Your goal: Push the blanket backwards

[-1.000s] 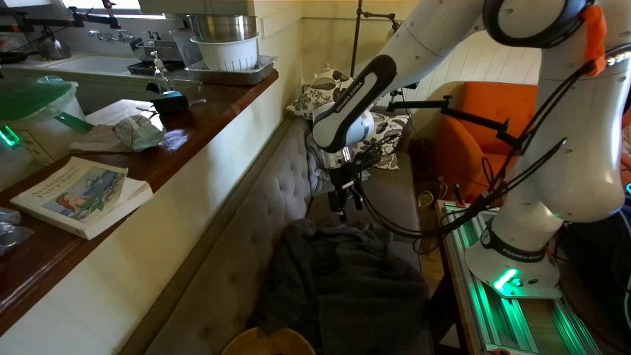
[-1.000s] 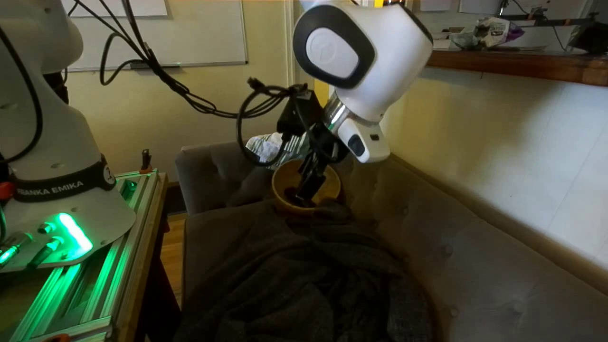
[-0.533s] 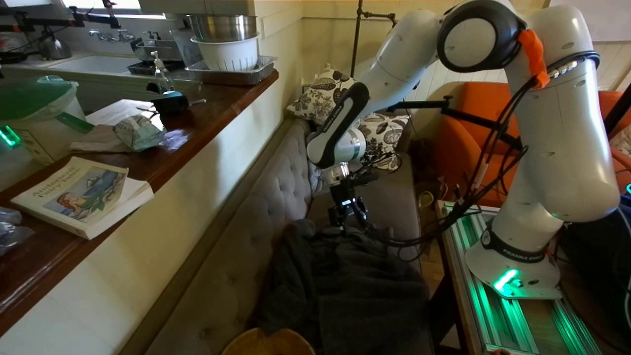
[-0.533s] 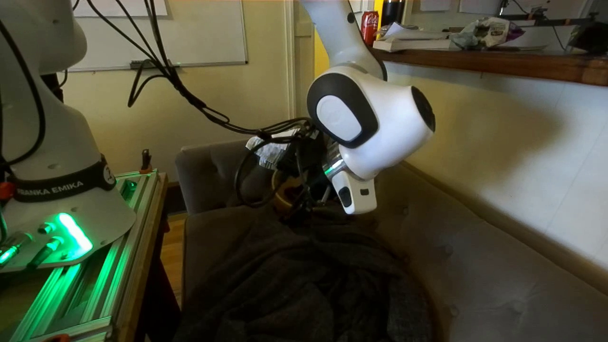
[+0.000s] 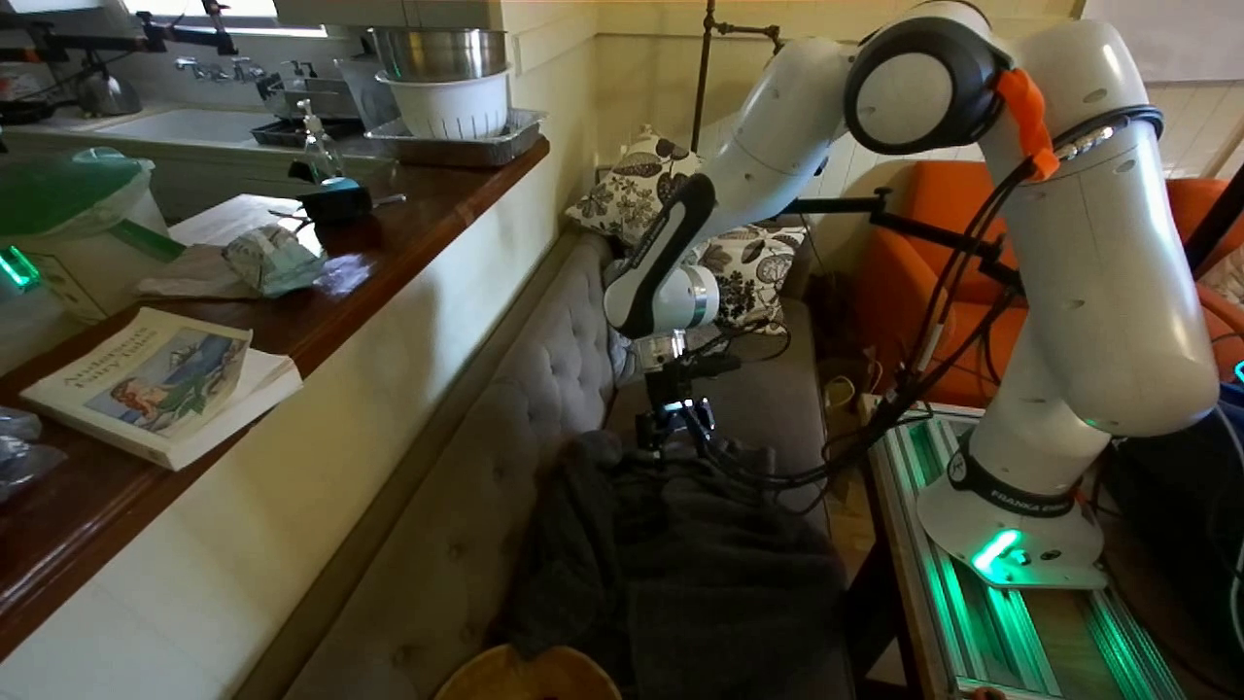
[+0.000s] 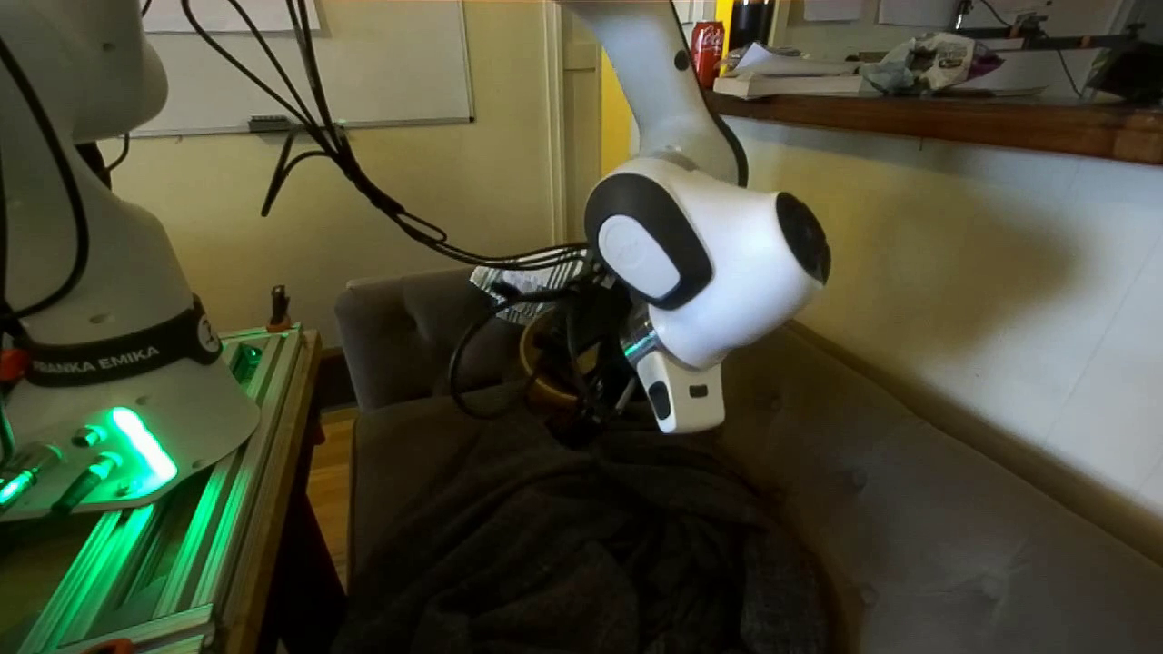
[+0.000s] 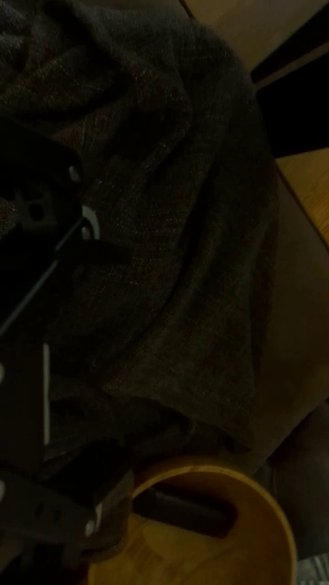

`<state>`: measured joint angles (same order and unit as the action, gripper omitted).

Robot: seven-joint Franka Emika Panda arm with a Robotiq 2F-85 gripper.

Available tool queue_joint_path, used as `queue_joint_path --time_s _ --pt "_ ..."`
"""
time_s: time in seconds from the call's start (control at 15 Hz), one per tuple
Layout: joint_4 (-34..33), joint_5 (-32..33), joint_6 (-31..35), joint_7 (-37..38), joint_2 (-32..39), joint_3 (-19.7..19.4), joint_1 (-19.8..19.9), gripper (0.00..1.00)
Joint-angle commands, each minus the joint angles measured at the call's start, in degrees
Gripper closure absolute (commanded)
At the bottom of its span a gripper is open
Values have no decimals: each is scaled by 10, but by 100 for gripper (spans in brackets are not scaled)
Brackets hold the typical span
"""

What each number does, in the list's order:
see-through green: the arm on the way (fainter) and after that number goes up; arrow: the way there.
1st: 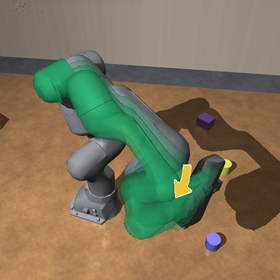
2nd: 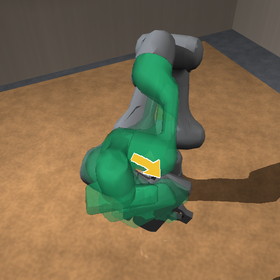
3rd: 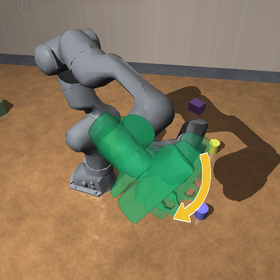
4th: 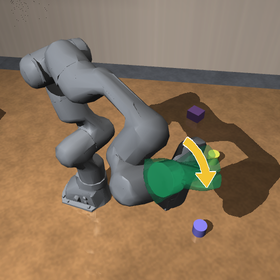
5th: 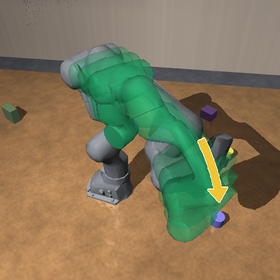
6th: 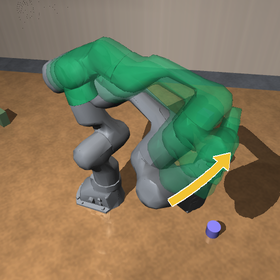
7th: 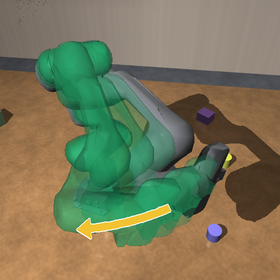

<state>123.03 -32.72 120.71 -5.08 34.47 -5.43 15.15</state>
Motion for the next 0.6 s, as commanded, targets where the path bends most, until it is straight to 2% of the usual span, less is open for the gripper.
queue_joint_path --time_s 0.0,0.33,0.53 --pt "-21 -120 68 -48 81 34 48 0" --pt "-21 -224 156 -133 139 29 86 0" --pt "-33 -246 209 -129 169 24 70 0"
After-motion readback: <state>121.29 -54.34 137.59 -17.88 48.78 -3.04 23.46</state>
